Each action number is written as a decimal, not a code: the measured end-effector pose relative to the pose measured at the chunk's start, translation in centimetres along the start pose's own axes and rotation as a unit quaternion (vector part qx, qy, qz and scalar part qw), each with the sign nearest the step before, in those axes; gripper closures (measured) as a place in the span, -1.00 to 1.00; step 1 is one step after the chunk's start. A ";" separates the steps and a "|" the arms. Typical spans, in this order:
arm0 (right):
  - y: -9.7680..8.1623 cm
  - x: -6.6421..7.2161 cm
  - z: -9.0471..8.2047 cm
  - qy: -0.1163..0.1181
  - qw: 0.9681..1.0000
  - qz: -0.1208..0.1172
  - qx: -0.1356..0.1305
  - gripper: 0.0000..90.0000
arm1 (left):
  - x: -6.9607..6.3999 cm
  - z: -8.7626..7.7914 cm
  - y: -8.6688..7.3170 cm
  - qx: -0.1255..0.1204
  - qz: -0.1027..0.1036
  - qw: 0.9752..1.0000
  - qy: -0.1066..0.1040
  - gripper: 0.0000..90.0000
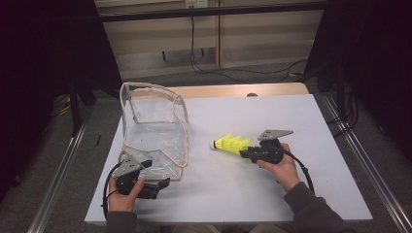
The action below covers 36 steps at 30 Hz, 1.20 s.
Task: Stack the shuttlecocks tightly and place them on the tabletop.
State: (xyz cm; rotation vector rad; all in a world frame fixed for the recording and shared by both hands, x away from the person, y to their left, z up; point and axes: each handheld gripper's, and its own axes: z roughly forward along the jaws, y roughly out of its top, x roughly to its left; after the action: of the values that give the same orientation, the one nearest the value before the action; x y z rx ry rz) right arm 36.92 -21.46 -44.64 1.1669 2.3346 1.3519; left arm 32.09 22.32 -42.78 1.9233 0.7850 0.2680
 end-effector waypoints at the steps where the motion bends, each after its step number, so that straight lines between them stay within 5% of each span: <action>1: -0.1 0.0 -0.1 0.001 1.000 0.003 -0.001 0.63 | 0.0 0.0 0.0 0.000 0.000 1.000 0.000 -0.96; 8: -0.4 0.1 -0.4 0.007 1.000 -0.003 0.003 0.96 | 0.0 0.0 0.0 -0.001 -0.001 1.000 0.001 -0.96; 21: 0.2 0.8 0.1 0.020 1.000 -0.013 -0.006 0.97 | 0.0 0.0 0.0 -0.001 -0.001 1.000 0.000 -0.96; 26: 0.1 0.8 0.4 0.017 1.000 -0.009 -0.004 0.87 | 0.0 0.0 0.0 0.000 0.000 1.000 0.001 -0.96; 36: 0.1 0.8 0.6 -0.012 1.000 -0.004 0.000 0.34 | 0.0 0.0 0.0 -0.001 -0.001 1.000 0.001 -0.96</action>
State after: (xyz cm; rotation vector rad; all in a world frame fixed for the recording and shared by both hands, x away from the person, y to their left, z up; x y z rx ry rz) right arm 36.72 -20.47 -44.72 1.1676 2.3195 1.3275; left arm 32.08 22.29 -42.77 1.9209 0.7862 0.2691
